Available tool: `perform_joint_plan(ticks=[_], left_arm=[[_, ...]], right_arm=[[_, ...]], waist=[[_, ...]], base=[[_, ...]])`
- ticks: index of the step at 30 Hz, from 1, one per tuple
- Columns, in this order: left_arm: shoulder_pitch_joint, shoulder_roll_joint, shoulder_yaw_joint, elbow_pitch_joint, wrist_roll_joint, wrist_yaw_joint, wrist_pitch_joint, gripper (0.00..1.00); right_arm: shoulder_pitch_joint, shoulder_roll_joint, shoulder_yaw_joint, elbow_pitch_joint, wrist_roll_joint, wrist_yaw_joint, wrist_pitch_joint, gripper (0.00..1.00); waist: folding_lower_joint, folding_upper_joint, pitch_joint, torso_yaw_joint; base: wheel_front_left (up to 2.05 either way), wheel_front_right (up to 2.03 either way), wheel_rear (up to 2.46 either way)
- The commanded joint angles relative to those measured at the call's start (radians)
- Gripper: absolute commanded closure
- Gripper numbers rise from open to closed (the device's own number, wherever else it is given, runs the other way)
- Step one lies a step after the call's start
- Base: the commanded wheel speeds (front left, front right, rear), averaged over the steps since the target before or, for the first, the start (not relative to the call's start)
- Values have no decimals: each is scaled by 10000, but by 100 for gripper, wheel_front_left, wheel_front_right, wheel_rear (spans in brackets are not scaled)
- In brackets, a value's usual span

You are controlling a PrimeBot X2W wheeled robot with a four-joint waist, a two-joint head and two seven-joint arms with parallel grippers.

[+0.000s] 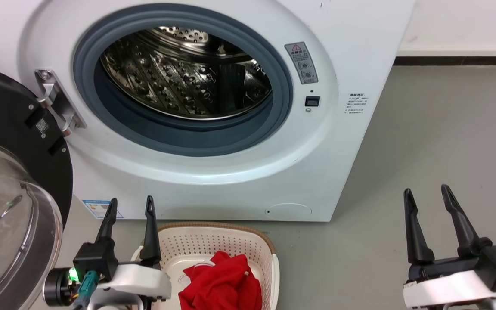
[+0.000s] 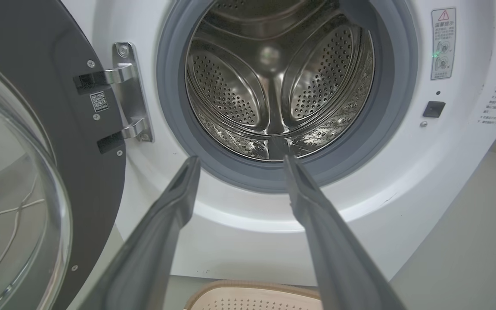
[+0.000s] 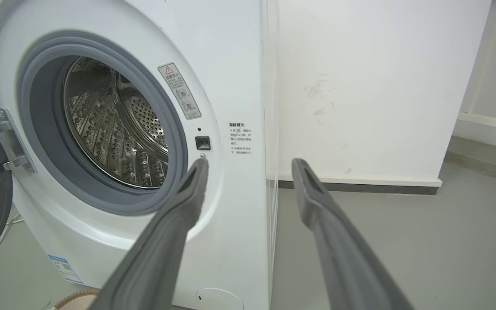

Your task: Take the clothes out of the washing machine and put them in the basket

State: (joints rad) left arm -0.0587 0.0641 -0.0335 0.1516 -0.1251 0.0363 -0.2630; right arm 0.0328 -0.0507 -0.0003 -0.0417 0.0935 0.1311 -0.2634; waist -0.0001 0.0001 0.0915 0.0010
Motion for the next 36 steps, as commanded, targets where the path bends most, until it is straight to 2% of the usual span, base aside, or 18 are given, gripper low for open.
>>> perform_joint_plan(ticks=[1,17,34,35,36], left_arm=[[294,-29,89,-165,139,-48,-25,0],[1024,-144,218,-447,333,-156,-25,0],[1003,-148,175,-367,252,-94,-25,0],[961,-125,152,-366,239,-96,1,100],[957,-123,151,-297,225,-103,5,100]], right_arm=[[219,11,-6,-16,81,-7,-19,0],[762,11,19,11,97,-7,-19,0],[812,11,55,51,116,-7,-19,0],[725,0,65,38,55,0,0,100],[732,0,72,94,63,0,0,100]], waist=[[1,-1,-199,-31],[1,-1,-807,-167],[1,-1,-797,-207],[2,-1,-796,-208],[2,-1,-792,-208]], base=[[0,0,0],[0,0,0],[0,0,0],[0,0,0],[0,0,0]])
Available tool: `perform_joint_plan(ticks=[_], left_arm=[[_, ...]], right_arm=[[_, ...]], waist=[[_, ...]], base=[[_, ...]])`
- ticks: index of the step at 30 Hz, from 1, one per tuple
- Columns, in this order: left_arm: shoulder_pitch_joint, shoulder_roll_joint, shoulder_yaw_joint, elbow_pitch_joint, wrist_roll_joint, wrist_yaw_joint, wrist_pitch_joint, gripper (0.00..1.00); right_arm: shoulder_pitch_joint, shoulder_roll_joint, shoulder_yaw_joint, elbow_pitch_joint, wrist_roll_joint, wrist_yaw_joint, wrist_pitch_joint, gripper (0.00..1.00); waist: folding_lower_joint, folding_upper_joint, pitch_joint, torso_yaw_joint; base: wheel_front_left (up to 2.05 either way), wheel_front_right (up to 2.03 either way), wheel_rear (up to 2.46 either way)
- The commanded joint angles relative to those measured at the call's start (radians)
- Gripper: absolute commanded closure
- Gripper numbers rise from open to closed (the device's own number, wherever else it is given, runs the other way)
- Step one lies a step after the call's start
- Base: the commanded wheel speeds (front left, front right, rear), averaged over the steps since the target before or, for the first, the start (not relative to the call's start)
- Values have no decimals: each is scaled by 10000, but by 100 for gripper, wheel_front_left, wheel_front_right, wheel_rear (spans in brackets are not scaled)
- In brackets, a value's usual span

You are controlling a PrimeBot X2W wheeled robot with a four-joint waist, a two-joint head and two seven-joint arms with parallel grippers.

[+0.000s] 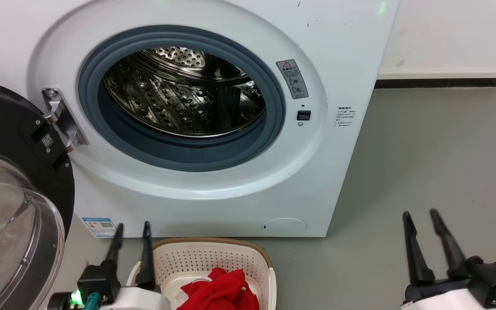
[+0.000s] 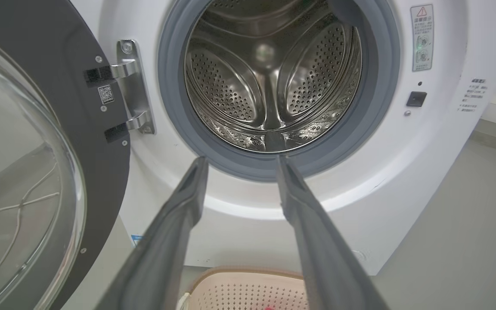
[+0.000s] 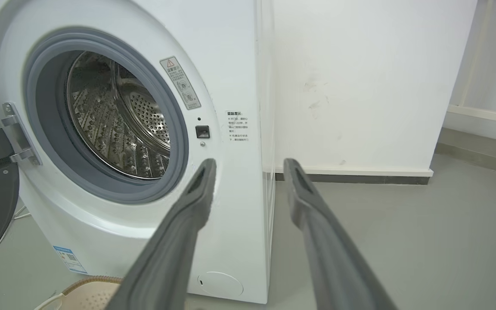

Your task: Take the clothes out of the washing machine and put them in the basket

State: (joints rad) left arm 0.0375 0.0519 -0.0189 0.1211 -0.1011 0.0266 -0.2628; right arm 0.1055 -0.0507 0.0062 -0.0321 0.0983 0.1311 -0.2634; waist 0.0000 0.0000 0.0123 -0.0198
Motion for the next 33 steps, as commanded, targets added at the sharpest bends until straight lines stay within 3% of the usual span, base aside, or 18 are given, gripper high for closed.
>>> perform_joint_plan(ticks=[1,3,33], left_arm=[[7,-2,-1,118,-26,-6,15,100],[79,-6,-22,323,-44,-5,64,100],[-526,-9,479,644,-5545,-583,1417,100]], right_arm=[[30,0,26,85,24,0,4,100],[37,2,34,285,34,0,8,100],[-782,-303,-21,1145,5895,-1,1059,100]], waist=[[0,0,0,0],[0,0,0,0],[0,0,-21,48]], base=[[0,0,0],[0,0,0],[0,0,0]])
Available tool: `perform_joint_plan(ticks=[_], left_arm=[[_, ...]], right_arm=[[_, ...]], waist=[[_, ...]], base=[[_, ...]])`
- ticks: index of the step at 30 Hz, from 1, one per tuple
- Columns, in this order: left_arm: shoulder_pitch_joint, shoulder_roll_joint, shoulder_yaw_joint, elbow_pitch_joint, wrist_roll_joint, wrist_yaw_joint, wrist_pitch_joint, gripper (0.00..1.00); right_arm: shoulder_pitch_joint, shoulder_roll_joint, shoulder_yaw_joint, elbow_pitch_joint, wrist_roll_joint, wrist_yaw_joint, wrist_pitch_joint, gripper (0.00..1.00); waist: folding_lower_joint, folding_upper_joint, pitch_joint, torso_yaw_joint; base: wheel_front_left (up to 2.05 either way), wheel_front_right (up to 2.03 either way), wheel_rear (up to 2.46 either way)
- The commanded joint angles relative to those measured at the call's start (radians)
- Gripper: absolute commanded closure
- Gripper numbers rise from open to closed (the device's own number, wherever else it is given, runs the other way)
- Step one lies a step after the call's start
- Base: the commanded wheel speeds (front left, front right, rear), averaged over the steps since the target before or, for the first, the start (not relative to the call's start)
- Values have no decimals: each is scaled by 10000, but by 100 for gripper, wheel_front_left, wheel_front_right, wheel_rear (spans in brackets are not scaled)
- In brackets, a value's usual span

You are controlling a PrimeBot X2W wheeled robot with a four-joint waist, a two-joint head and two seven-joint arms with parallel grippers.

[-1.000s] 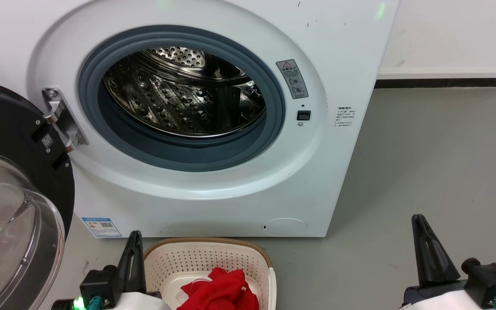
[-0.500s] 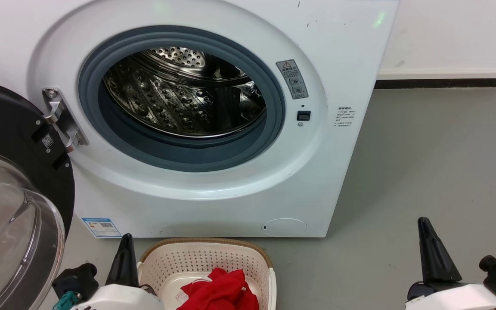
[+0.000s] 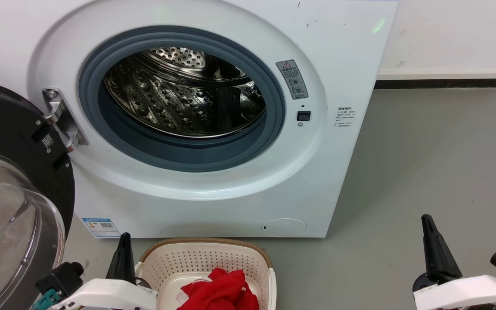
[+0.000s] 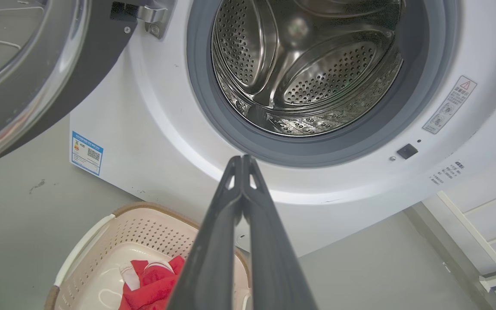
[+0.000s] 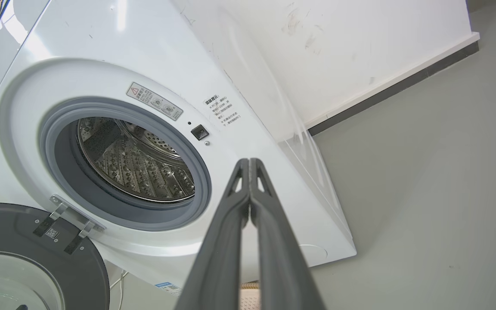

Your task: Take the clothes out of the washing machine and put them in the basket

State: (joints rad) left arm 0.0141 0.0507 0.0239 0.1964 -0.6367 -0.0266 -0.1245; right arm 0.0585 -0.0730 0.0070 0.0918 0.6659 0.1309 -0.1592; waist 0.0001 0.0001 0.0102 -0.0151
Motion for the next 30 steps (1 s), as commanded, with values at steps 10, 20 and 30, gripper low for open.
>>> perform_joint_plan(ticks=[10,20,30], left_arm=[[-444,1,184,-19,-1639,-201,395,100],[-585,0,306,56,-2953,-350,718,100],[-711,-1,398,122,-4029,-465,984,100]], right_arm=[[-523,-123,-93,144,1717,0,340,100],[-726,-148,-169,359,3060,0,645,100],[-885,-156,-243,539,4150,0,899,100]], waist=[[-1,-1,-7,16],[-1,-1,-15,32],[-1,-1,-21,46]], base=[[0,0,0],[0,0,0],[0,0,0]])
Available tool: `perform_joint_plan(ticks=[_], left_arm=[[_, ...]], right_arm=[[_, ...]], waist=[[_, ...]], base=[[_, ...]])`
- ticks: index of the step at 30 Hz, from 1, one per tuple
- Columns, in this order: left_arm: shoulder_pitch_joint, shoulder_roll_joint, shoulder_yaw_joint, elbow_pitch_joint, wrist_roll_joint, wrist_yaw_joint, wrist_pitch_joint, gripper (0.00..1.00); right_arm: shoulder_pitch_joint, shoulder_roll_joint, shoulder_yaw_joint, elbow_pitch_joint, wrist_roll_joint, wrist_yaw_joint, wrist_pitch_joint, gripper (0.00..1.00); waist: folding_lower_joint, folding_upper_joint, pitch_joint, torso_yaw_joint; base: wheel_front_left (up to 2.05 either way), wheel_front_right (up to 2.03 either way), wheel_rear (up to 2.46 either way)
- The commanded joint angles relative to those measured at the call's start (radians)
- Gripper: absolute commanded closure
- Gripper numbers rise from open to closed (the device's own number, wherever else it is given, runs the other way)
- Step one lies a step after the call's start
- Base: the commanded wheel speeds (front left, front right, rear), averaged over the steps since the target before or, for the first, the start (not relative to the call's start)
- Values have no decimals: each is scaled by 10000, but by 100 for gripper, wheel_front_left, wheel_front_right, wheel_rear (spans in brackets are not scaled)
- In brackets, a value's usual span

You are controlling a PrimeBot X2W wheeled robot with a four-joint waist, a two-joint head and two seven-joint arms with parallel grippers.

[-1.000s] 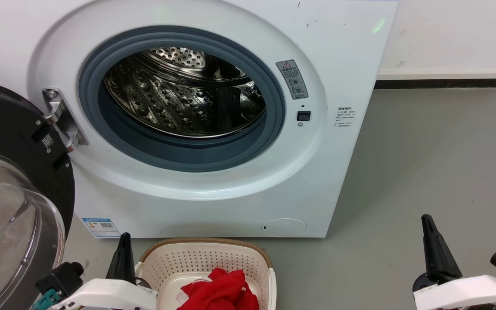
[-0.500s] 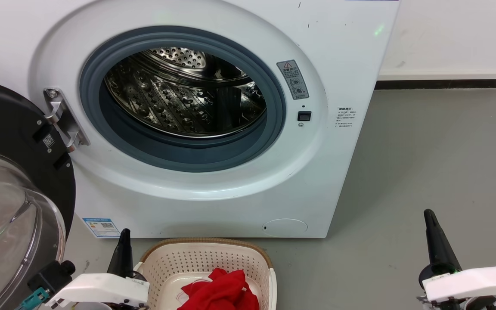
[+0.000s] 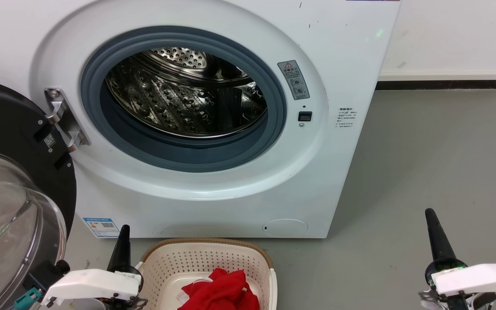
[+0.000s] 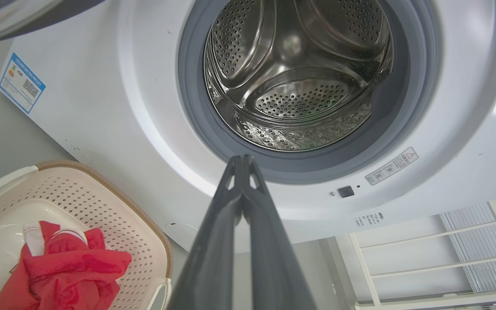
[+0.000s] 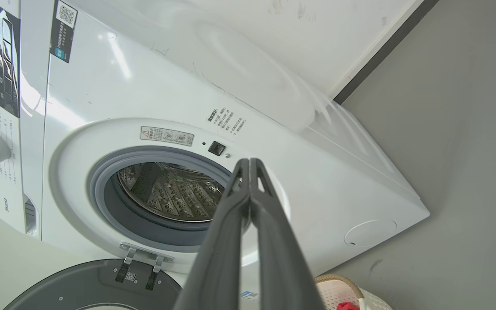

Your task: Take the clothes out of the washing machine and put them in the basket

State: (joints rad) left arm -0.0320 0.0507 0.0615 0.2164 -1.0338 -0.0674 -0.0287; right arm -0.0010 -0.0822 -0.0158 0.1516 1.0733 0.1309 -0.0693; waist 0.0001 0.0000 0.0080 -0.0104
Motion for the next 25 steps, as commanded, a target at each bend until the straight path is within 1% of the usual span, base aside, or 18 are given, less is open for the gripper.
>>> perform_joint_plan(ticks=[1,16,25], left_arm=[[-263,-1,33,-70,-171,-68,63,100],[-458,-3,204,47,-1963,-256,505,100],[-529,-4,280,104,-2810,-343,711,100]], right_arm=[[-313,-64,-24,-41,188,0,30,100],[-549,-59,-181,263,1980,0,489,100],[-686,-47,-260,407,2817,0,712,100]], waist=[[-1,0,0,1],[-1,0,-13,28],[-1,0,-19,42]], base=[[0,0,0],[0,0,0],[0,0,0]])
